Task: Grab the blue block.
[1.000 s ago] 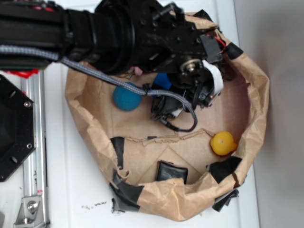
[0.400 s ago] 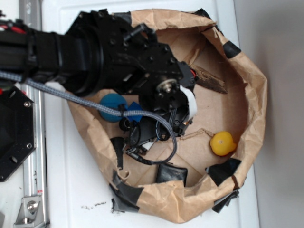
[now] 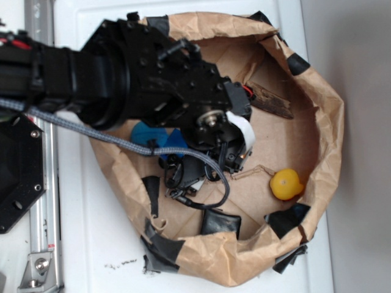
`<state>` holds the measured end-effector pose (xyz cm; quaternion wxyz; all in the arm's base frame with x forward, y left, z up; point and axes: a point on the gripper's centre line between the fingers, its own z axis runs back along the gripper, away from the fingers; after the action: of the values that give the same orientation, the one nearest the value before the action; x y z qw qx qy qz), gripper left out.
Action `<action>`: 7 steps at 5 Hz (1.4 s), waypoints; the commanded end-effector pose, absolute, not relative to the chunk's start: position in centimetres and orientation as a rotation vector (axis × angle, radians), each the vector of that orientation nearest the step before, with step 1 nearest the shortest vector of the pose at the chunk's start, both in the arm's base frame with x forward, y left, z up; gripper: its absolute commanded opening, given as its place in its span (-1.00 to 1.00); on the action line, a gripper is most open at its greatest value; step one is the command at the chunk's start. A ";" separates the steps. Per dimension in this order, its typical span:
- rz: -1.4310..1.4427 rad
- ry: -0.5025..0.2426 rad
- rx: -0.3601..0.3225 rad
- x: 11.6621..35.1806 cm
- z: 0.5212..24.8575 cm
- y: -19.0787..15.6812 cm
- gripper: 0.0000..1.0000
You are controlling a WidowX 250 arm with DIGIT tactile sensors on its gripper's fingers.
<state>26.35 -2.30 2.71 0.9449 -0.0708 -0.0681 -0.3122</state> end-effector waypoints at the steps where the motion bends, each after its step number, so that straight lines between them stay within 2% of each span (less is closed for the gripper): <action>1: -0.581 -0.062 -0.106 26.9 1.6 -2.6 1.00; 2: -0.567 0.009 -0.129 26.3 0.8 -2.5 1.00; 3: -0.549 -0.031 -0.097 26.1 0.7 -2.5 -1.00; 5: -0.540 -0.073 -0.084 26.2 1.6 -2.2 -1.00; 6: -0.408 -0.176 -0.089 26.8 5.8 -1.2 -1.00; 7: -0.203 -0.284 -0.078 27.5 10.8 -3.0 -1.00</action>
<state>26.62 -2.12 9.43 0.9880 -0.0408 -0.1152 -0.0945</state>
